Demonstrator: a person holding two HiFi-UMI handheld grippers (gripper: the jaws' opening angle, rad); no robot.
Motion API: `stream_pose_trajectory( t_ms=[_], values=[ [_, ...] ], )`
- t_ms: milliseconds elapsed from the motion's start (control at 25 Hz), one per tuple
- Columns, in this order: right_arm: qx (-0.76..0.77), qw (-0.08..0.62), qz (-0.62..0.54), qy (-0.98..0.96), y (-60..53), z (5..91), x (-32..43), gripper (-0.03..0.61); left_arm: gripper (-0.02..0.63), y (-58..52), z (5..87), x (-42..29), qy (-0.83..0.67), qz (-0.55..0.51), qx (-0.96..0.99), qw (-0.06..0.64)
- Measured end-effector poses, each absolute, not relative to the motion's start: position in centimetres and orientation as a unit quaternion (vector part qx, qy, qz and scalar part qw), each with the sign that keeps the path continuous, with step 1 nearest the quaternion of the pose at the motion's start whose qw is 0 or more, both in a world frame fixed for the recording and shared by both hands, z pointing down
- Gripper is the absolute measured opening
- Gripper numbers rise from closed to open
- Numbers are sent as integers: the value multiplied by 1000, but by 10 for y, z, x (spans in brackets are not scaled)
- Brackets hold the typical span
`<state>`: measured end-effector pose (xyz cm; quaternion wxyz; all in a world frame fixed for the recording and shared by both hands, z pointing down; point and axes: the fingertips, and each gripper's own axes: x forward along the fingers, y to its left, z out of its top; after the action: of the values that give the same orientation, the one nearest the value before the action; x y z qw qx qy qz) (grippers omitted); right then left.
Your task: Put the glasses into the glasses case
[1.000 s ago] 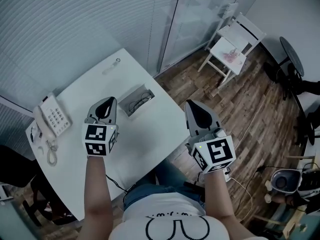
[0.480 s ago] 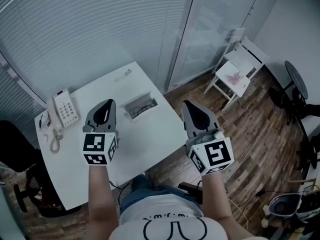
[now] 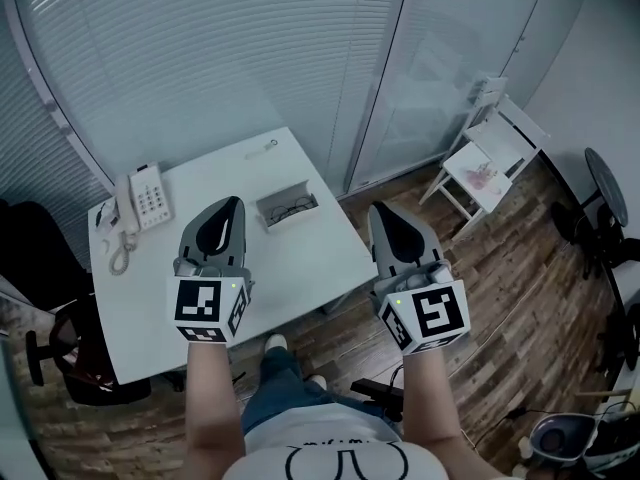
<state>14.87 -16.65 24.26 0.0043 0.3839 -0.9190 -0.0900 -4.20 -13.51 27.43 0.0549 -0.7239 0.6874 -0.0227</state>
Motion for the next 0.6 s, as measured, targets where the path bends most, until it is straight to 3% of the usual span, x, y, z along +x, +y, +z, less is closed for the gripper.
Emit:
stream_pose_trajectory(
  t_ms=[600],
  values=[
    [409,-9,-96,-908,-129,220,146,9,16,-89,240,-44,685,-29,-721,106]
  ],
)
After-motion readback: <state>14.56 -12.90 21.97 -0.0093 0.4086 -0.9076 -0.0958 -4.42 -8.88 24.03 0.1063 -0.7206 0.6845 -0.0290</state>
